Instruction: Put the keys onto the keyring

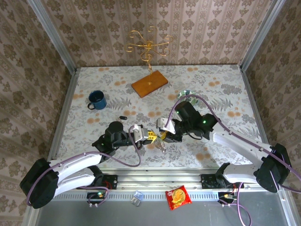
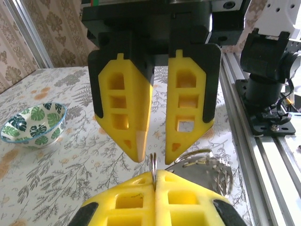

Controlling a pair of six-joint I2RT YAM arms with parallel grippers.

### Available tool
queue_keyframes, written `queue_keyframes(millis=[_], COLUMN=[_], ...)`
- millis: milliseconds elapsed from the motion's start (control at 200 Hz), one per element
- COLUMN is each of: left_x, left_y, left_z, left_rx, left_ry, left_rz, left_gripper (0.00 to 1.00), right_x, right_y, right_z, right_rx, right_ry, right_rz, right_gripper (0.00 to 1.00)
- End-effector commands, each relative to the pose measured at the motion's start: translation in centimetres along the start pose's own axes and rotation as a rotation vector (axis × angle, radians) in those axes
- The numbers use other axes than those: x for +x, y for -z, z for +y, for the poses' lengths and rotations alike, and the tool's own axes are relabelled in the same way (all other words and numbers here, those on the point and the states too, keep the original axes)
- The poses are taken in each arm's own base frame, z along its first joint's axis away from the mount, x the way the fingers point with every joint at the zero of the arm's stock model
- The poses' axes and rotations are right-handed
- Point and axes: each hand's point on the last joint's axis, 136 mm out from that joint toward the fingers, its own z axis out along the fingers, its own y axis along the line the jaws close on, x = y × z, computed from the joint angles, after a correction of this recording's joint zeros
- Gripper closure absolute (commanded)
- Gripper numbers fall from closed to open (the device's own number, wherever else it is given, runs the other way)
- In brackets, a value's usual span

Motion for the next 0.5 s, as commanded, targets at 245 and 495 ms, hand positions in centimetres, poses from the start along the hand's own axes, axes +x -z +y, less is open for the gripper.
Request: queue_keyframes(millis=[245, 495], left_x=[-2.0, -2.1], left_y=[0.5, 0.5], left_z=[0.0, 0.4], left_rx=[0.002, -0.024], left_ry=[0.014, 0.027], left_rz=[-0.124, -0.149], left_gripper=[1.00, 1.00], right_x=[0.3, 0.1], right_y=[-1.3, -1.9], right_z=[0.8, 1.2], right_rx=[-0.027, -0.044], right_ry=[-0.099, -0.148], right_rz=[-0.077, -0.143], right_gripper=[0.67, 0.63])
